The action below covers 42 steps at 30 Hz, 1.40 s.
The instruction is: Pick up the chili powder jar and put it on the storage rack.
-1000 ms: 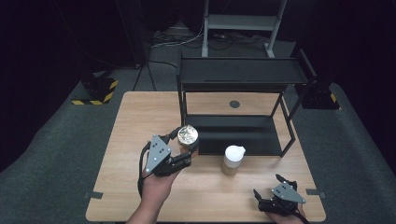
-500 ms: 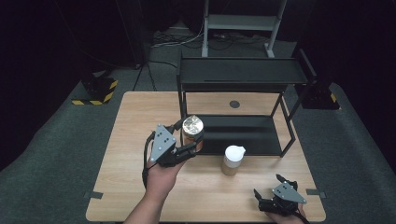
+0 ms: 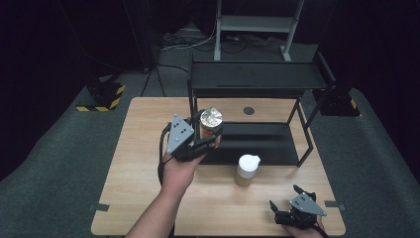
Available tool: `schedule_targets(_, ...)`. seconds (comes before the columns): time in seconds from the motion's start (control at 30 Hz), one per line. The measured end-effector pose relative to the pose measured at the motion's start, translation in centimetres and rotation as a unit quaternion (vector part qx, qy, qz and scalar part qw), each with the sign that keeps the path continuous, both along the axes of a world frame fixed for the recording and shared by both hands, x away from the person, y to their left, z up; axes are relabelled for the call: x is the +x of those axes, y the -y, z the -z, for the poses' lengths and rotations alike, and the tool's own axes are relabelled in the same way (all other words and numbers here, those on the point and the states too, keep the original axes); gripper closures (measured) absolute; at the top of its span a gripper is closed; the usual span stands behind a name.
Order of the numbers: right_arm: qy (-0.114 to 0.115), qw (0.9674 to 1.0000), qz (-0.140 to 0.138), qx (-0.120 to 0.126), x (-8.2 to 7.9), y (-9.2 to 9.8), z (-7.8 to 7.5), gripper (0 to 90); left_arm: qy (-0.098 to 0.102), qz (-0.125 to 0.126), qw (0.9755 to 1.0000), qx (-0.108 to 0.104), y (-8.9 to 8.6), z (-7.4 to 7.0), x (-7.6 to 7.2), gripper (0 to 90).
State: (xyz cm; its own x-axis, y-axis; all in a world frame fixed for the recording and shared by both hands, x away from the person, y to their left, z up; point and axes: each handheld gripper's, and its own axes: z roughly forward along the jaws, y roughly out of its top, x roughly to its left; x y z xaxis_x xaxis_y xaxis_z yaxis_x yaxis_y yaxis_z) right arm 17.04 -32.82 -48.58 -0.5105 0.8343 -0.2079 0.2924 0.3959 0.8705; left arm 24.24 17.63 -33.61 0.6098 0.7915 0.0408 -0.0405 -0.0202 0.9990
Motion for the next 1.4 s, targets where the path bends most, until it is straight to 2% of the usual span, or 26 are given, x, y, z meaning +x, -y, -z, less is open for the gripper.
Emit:
schedule_targets(0.27,0.0,1.0,-0.002,0.002,0.0,0.1,0.0,0.0,0.009,-0.001,1.0,-0.003,1.1,-1.4,1.2,34.4)
schedule_targets(0.67,-0.002,1.0,-0.002,0.007,0.1,0.3,0.0,0.0,0.02,-0.008,0.9997,-0.01,1.9,-3.6,2.5,34.4)
schedule_targets(0.9,-0.002,1.0,-0.003,0.008,0.1,0.3,0.0,0.0,0.031,-0.011,0.9994,-0.007,2.3,-4.7,3.1,34.4)
schedule_targets(1.13,-0.001,1.0,-0.003,0.007,0.0,0.3,0.0,0.0,0.034,-0.017,0.9989,-0.027,2.5,-5.9,3.8,34.4)
schedule_targets(1.4,-0.002,1.0,-0.003,0.008,0.0,0.3,0.0,0.0,0.039,-0.025,0.9985,-0.029,2.7,-7.0,4.4,34.4)
